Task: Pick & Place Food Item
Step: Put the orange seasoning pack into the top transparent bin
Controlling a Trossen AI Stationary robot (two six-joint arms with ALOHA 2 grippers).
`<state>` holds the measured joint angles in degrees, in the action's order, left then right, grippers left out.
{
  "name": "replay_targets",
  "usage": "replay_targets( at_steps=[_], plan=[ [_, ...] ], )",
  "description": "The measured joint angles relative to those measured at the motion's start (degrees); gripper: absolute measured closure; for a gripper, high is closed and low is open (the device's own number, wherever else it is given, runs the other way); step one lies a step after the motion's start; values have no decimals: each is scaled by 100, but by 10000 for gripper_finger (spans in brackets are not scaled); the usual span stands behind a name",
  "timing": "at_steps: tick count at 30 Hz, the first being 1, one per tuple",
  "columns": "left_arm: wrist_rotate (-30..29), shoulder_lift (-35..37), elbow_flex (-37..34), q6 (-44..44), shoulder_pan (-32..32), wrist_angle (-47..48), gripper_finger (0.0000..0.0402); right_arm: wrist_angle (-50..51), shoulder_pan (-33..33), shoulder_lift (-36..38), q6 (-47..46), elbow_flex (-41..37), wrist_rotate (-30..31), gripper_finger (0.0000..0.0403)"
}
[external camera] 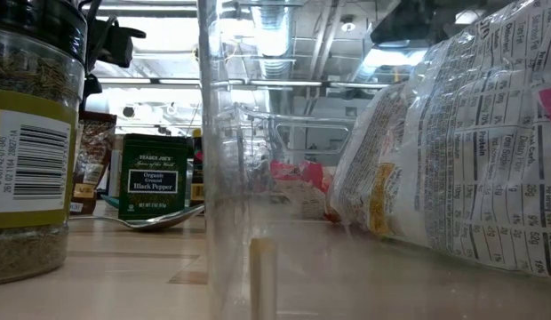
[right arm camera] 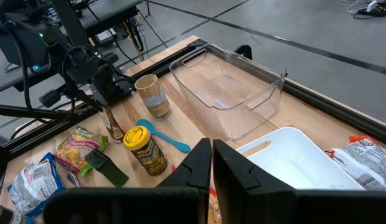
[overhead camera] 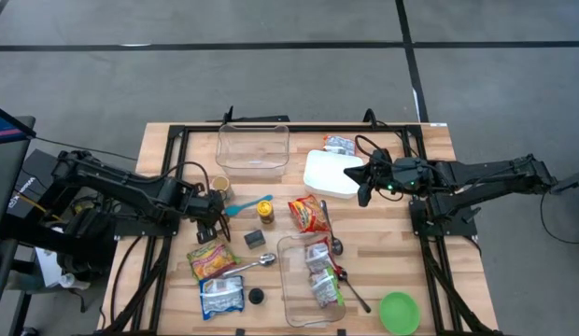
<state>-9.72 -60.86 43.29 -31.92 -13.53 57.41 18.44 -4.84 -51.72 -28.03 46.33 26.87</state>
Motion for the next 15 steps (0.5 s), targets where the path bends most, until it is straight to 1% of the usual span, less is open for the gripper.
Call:
replay_targets(
  at_steps=[10,12,15],
  plan=[
    [-2,0,0,0,1,-4,389,0,0,0,0,-1,0,392],
    [-2,0,0,-2,1,-4,398,0,0,0,0,-2,0,392],
    [-14,0,0,0,1,-4,398,0,0,0,0,0,0,392]
  ],
)
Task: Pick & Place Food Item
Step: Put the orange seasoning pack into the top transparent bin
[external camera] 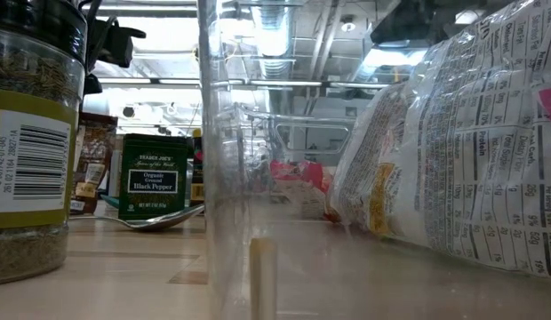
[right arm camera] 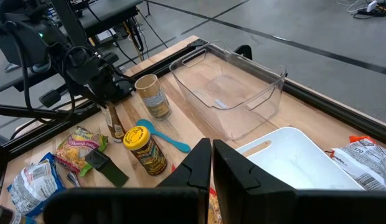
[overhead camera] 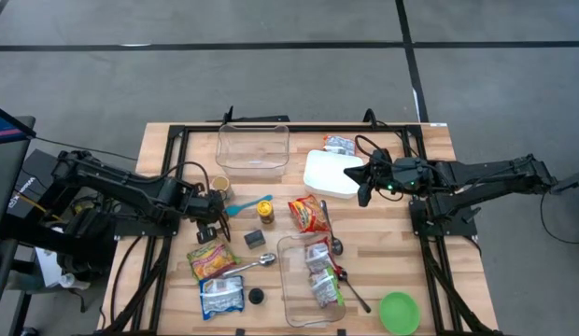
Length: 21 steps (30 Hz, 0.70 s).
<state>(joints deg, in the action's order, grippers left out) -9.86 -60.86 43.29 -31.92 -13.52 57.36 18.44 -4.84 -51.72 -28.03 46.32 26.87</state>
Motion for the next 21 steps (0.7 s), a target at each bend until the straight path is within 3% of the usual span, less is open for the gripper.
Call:
replay_targets(
  at_steps=[12,21],
  plan=[
    [-2,551,310,-2,-2,-30,401,4,0,0,0,0,0,392],
    [-15,1384,398,4,-2,-1183,401,44,0,0,0,0,0,392]
  ],
)
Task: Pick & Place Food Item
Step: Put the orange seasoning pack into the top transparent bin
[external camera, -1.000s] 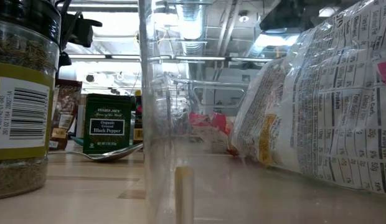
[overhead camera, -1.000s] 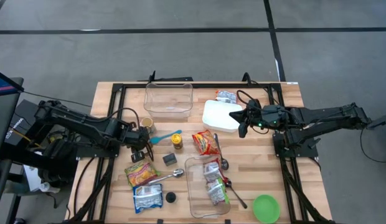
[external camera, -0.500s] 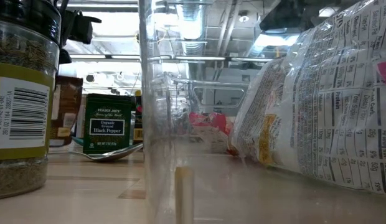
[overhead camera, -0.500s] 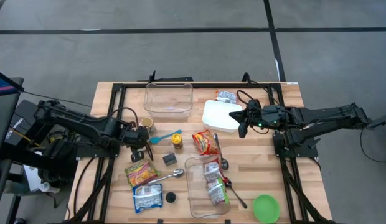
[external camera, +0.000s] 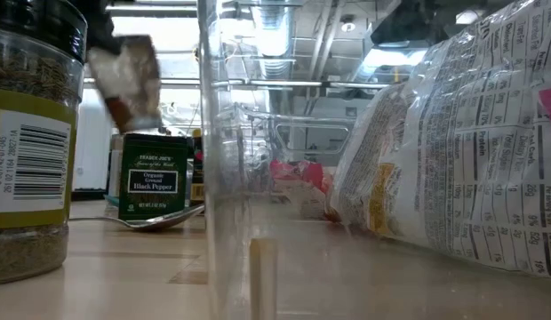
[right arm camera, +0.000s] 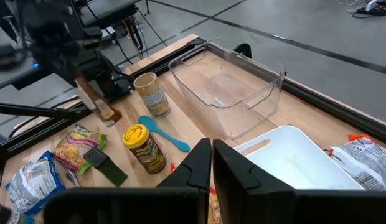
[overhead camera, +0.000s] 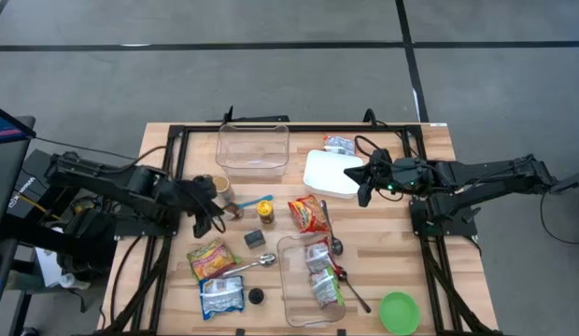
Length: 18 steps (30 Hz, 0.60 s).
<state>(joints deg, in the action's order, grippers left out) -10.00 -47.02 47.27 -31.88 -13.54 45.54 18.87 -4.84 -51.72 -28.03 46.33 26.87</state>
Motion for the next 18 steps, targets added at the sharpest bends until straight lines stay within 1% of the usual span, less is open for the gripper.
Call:
replay_targets(
  at_steps=[4,10,13,15,18],
  plan=[
    [-342,282,0,9,0,-832,401,0,0,0,0,-1,0,392],
    [-1364,477,1,14,47,-2291,401,0,0,-2,0,-2,2,392],
    [-1673,471,2,20,181,-2948,401,0,0,-2,0,0,2,392],
    [-1783,442,2,259,309,-3414,401,-2,0,-2,-1,-1,2,392],
    [-1958,364,2,897,589,-4077,401,-2,0,-2,-2,0,2,392]
  ],
)
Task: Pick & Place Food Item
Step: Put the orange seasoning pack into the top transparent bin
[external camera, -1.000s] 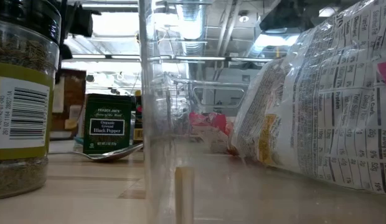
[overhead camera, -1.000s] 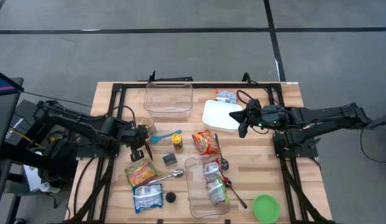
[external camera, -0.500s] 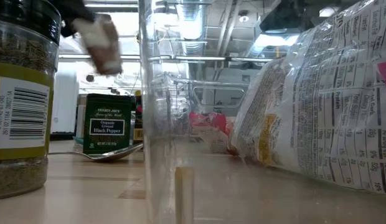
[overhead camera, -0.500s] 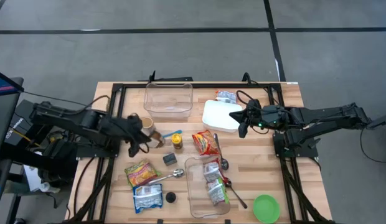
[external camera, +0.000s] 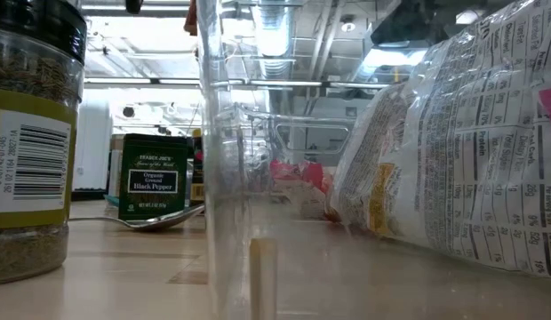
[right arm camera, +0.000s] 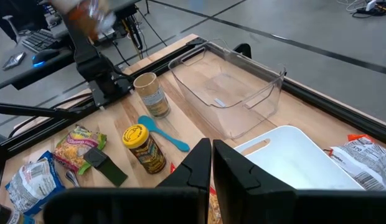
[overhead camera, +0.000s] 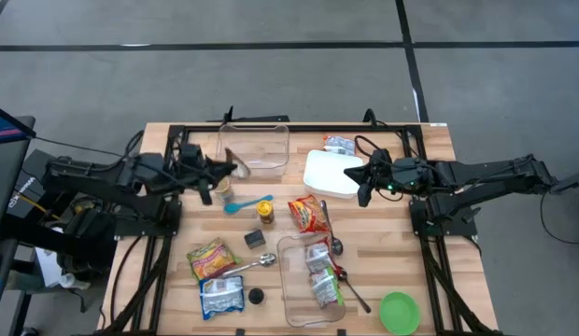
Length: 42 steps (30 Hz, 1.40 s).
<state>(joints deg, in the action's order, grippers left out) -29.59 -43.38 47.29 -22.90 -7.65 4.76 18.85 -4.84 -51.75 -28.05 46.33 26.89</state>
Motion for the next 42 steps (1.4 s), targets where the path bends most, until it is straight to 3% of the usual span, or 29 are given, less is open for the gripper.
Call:
replay_targets(
  at_steps=[4,11,22,30,42],
  plan=[
    [-93,-24,4,585,565,-629,401,0,0,0,0,-1,0,392],
    [47,-27,4,597,1902,-381,401,-2,0,0,-60,0,2,392],
    [2044,-453,2,-256,3759,614,401,-2,0,0,-92,-1,5,392],
    [3179,-1432,2,-305,4338,933,401,-1,11,0,-61,0,12,392],
    [3263,-2313,2,-303,4804,1302,401,74,11,1,-44,-1,11,392]
  ],
)
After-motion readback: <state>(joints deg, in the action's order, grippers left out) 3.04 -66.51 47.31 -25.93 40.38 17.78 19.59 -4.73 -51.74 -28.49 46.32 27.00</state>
